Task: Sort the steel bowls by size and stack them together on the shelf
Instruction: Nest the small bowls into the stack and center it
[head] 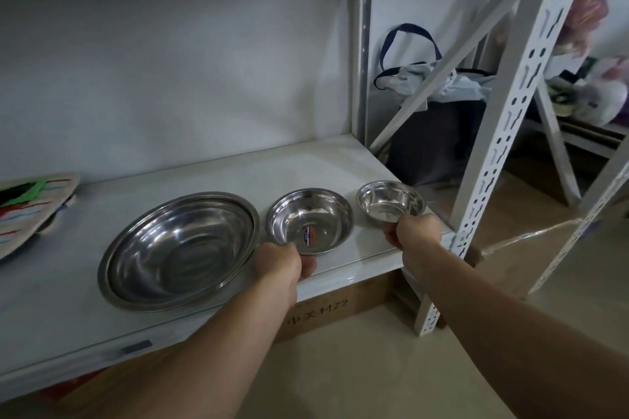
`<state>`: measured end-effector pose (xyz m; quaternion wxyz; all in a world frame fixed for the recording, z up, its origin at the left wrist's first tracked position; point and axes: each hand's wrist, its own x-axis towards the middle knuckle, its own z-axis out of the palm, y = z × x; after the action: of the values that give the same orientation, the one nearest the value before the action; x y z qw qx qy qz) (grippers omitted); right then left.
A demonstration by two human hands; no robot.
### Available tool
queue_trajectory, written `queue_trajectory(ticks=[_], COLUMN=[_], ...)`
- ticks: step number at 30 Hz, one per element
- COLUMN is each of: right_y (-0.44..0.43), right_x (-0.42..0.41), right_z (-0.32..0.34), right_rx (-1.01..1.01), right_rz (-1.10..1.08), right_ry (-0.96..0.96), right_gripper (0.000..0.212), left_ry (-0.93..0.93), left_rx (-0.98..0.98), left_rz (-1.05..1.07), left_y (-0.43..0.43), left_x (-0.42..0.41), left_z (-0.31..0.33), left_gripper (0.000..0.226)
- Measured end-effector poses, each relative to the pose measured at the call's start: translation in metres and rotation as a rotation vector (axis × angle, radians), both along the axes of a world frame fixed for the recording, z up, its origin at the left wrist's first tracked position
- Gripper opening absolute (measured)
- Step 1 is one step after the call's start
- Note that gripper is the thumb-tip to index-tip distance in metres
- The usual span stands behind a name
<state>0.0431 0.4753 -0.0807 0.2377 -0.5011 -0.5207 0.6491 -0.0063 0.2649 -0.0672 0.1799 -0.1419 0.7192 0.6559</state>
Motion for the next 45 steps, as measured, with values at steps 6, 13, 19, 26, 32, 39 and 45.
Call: queue_trajectory(ticks=[6, 13, 19, 26, 32, 39, 45], right_y=[-0.009, -0.062, -0.125, -0.159, -0.181, -0.232, -0.254], right_x=[0.014, 0.016, -0.006, -0.034, -0.05, -0.084, -0.1], right_z=[0.038, 0.087, 0.094, 0.084, 0.084, 0.083, 0.061], right_rx=[0.081, 0.162, 0.175, 0.213, 0.26, 0.375, 0.425], right_rz=[-0.003, 0.068, 0.223, 0.361, 0.509, 0.797, 0.878], right_ry=[0.091, 0.208, 0.227, 0.188, 0.155, -0.129, -0.271], right_gripper=[0.022, 0.029, 0.025, 0.021, 0.02, 0.012, 0.023], left_ry=[0.053, 0.226, 0.199, 0.061, 0.124, 0.205, 0.241], left_rx=[0.053, 0.031, -0.278, -0.404, -0.6, -0.753, -0.667], left_rz=[-0.022, 0.098, 0.147, -0.056, -0.132, -0.183, -0.062], left_y=[0.002, -0.091, -0.196, -0.206, -0.211, -0.241, -0.258], left_x=[-0.002, -0.027, -0.05, -0.072, -0.081, -0.084, -0.085], left_z=[0.035, 0.094, 0.082, 0.052, 0.058, 0.075, 0.066], left_gripper=[0.018, 0.014, 0.01, 0.005, 0.007, 0.01, 0.018])
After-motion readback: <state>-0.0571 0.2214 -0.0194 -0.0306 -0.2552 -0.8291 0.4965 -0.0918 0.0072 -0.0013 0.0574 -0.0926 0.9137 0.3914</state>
